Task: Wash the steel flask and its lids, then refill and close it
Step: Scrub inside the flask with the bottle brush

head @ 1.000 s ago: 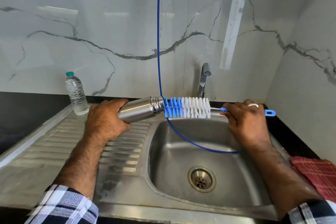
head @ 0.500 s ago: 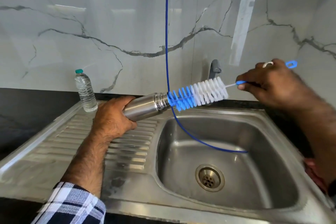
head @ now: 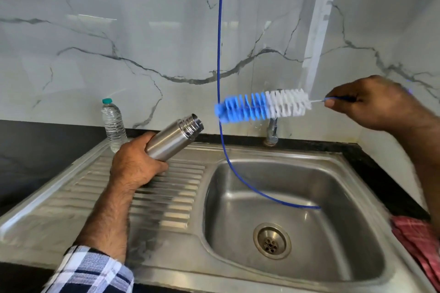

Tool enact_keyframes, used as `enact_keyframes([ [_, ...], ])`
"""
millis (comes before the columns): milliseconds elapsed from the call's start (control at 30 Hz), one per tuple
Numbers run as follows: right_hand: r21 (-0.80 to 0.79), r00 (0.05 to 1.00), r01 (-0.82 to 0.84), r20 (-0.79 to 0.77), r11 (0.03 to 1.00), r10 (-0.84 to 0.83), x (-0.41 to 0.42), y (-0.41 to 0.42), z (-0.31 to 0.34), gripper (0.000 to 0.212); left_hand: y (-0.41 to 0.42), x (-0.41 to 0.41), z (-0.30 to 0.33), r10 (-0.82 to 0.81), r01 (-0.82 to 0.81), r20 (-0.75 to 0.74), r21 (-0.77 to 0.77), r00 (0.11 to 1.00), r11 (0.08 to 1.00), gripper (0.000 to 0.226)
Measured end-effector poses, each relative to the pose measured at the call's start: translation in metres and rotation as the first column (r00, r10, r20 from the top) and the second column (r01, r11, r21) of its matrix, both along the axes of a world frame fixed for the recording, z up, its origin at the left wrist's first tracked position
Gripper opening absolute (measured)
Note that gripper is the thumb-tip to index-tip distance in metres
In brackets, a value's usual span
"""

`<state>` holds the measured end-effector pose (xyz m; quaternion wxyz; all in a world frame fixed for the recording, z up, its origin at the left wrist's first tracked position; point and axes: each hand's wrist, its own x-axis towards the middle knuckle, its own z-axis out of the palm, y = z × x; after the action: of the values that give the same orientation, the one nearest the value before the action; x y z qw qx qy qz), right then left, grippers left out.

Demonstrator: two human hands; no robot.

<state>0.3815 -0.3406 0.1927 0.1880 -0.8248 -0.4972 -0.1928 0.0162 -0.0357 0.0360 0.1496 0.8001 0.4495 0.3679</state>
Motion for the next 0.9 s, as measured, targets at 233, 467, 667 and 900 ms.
enact_keyframes([
  [233, 0.259, 0.894, -0.065, -0.414, 0.964, 0.171, -0.02, 0.039, -0.101, 0.038, -0.023, 0.035, 0.009, -0.15, 0.165, 0.165, -0.078, 0.975, 0.983, 0.065],
  [467, 0.532, 0.622, 0.045, -0.677, 0.845, 0.393, -0.051, 0.078, -0.138, 0.034, -0.051, 0.056, 0.021, -0.206, 0.306, 0.387, -0.219, 0.899, 0.927, 0.065],
  [667, 0.64, 0.403, 0.2, -0.744, 0.742, 0.533, -0.062, 0.074, -0.163, 0.03, -0.069, 0.067, 0.025, -0.124, 0.437, 0.621, -0.382, 0.774, 0.815, 0.055],
  [900, 0.644, 0.423, 0.246, -0.744, 0.724, 0.518, -0.075, 0.081, -0.178, 0.027, -0.082, 0.074, 0.027, -0.107, 0.463, 0.643, -0.416, 0.758, 0.783, 0.057],
])
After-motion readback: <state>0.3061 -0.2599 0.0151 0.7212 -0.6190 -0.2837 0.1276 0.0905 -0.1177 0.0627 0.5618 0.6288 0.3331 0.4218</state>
